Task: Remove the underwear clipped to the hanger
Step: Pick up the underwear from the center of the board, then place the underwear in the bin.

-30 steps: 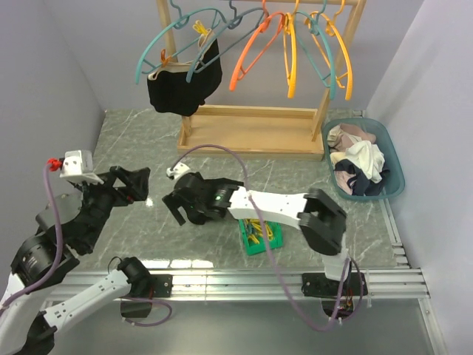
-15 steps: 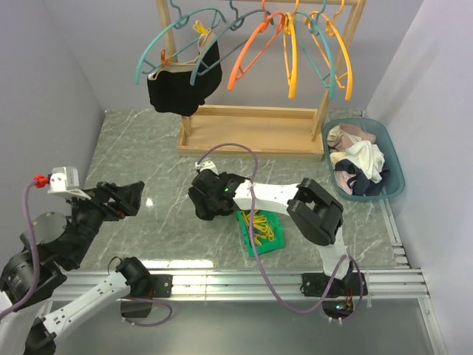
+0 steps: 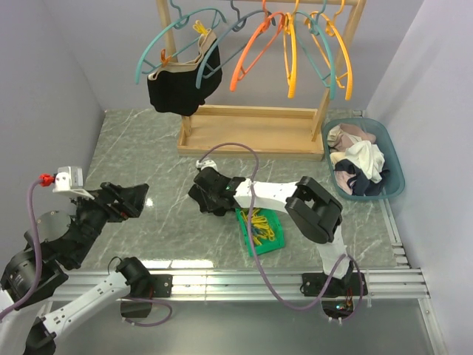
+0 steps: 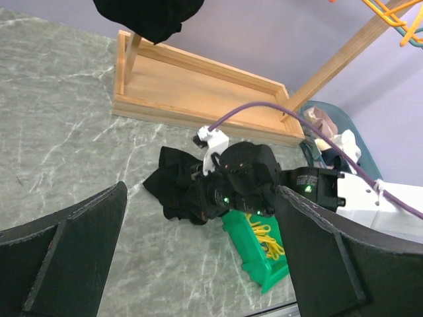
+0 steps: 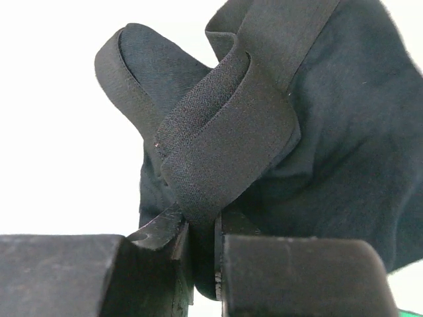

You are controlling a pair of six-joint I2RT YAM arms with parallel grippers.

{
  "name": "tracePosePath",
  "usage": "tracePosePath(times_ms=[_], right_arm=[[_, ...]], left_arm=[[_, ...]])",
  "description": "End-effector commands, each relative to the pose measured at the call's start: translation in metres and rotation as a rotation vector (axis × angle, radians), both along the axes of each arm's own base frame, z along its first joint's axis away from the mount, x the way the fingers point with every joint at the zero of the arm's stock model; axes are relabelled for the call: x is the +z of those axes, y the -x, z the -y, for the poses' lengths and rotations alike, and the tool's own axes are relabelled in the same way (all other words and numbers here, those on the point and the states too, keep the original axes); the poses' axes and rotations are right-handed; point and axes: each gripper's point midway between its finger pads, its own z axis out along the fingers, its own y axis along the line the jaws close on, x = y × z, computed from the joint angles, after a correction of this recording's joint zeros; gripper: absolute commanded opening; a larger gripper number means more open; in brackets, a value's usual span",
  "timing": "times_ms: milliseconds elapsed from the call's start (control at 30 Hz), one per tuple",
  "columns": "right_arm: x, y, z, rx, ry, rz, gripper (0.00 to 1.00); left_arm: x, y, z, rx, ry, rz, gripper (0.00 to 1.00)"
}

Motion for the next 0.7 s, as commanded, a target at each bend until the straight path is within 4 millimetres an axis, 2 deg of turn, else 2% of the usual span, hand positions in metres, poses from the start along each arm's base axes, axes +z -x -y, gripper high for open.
tracePosePath(times_ms=[0, 33, 67, 100, 167, 200, 233, 267, 300, 367, 400, 433, 500, 533, 567, 600, 667], right_arm=[[0.08, -0.025, -0.008, -0.003, -0.101, 0.142, 0.0], [0.106, -0.031, -0.004, -0.023, -0.138, 0.187, 0.0], [0.12, -0.035, 0.001, -0.041, -0.159, 0.213, 0.0], [0.153, -0.039, 0.013, -0.082, -0.207, 0.273, 0.0], [0.168, -0.049, 0.038, -0.151, -0.262, 0.318, 0.0], [0.202, -0.044, 0.048, -0.152, -0.353, 0.36, 0.0], [0.199, -0.052, 0.067, -0.194, -0.393, 0.386, 0.0], [0.207, -0.053, 0.08, -0.225, -0.419, 0.41, 0.0], [0.222, -0.051, 0.103, -0.274, -0.45, 0.455, 0.0], [0.233, -0.056, 0.138, -0.381, -0.452, 0.515, 0.0], [0.243, -0.05, 0.157, -0.431, -0.456, 0.552, 0.0], [0.24, -0.052, 0.188, -0.556, -0.392, 0.588, 0.0], [0.24, -0.043, 0.231, -0.712, -0.357, 0.624, 0.0], [0.232, -0.038, 0.259, -0.828, -0.318, 0.633, 0.0], [0.228, -0.034, 0.275, -0.885, -0.308, 0.635, 0.0], [0.218, -0.025, 0.301, -0.948, -0.289, 0.629, 0.0], [0.213, -0.016, 0.323, -1.026, -0.335, 0.622, 0.0]], left_arm=[[0.003, 0.0, 0.008, -0.032, 0.021, 0.0, 0.99], [0.004, 0.0, 0.008, -0.032, 0.021, 0.0, 0.99], [0.003, 0.0, 0.008, -0.03, 0.019, -0.005, 1.0], [0.006, 0.001, 0.007, -0.031, 0.022, 0.001, 1.0], [0.007, 0.003, 0.005, -0.029, 0.026, 0.007, 0.99], [0.007, 0.003, 0.005, -0.031, 0.029, 0.008, 0.99], [0.006, 0.003, 0.005, -0.032, 0.03, 0.009, 0.99], [0.003, 0.003, 0.007, -0.042, 0.026, 0.008, 0.99], [0.005, 0.003, 0.009, -0.046, 0.033, 0.014, 1.0], [0.002, 0.002, 0.013, -0.058, 0.032, 0.011, 0.99], [0.0, 0.0, 0.015, -0.062, 0.026, 0.007, 0.99], [-0.001, -0.001, 0.016, -0.066, 0.027, 0.006, 0.99], [-0.005, -0.003, 0.019, -0.071, 0.02, -0.004, 0.99], [-0.004, -0.003, 0.021, -0.074, 0.025, 0.001, 0.99], [-0.006, -0.004, 0.022, -0.077, 0.022, -0.003, 0.99], [-0.006, -0.004, 0.023, -0.083, 0.021, -0.004, 0.99], [-0.008, -0.005, 0.025, -0.084, 0.018, -0.011, 1.0]])
